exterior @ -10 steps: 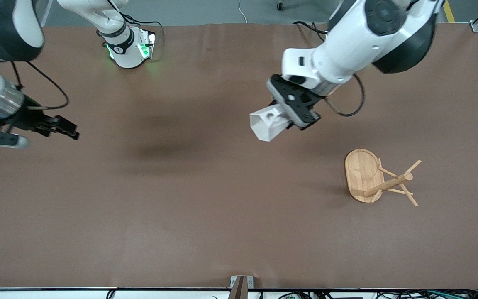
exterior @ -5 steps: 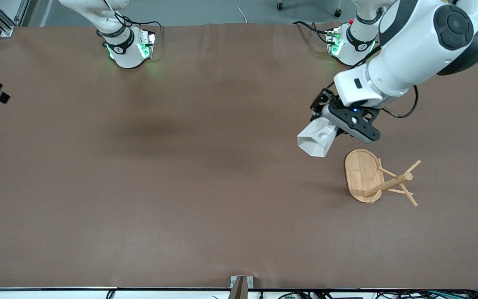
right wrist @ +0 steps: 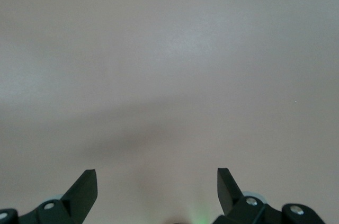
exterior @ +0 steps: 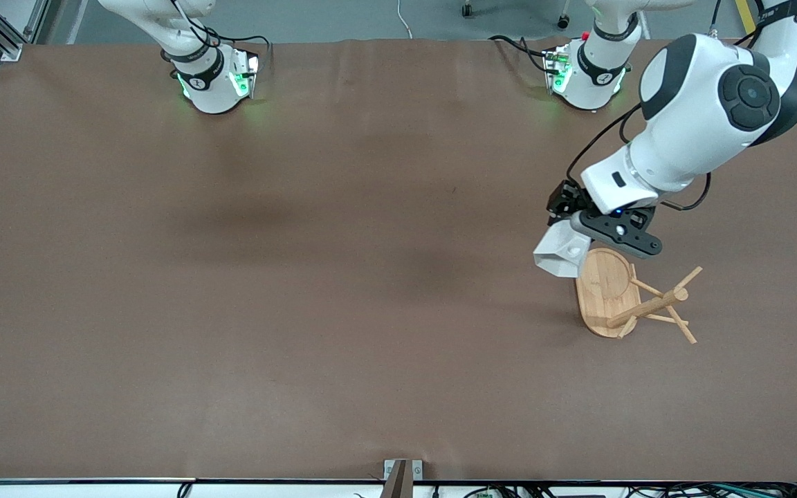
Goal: Hang cup on rack
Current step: 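Carry the cup with the left gripper over the wooden rack, then lower the cup's hole onto a rack peg with the left gripper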
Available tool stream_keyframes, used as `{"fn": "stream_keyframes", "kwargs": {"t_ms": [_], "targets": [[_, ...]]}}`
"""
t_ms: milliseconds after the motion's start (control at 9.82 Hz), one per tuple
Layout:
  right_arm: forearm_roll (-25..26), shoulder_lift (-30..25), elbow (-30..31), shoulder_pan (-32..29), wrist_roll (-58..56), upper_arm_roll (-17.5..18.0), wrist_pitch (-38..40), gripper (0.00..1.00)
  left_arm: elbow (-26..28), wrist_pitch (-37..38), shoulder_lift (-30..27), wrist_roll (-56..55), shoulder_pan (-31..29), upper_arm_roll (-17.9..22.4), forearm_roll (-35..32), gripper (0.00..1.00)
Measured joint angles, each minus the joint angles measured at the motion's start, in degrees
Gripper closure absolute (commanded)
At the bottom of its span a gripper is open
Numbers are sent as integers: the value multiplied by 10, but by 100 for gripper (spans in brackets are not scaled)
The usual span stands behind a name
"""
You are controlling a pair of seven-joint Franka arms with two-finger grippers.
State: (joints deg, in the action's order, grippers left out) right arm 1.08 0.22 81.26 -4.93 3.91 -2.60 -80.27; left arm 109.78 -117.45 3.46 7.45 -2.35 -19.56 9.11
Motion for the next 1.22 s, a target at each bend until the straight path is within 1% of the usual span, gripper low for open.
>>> {"fn": "stream_keyframes", "kwargs": {"t_ms": [204,407,509,713,916,1222], "targets": [[0,2,0,0,0,3,2,0,59,-36,-19,34,-25,2,19,100],[0,3,1,0,0,5,-11,0,95,-79,-19,67,-34,4,42,100],[0,3,2,0,0,6,-14,0,104,-96,-15,82,-36,4,48,100],[-1,4,3,0,0,8,-14,0,107,-128,4,97,-36,7,50,100],[-1,4,3,0,0,8,-14,0,101,-145,23,116,-36,22,50,100],[-1,4,3,0,0,8,-14,0,70,-147,40,140,-38,46,50,100]]}}
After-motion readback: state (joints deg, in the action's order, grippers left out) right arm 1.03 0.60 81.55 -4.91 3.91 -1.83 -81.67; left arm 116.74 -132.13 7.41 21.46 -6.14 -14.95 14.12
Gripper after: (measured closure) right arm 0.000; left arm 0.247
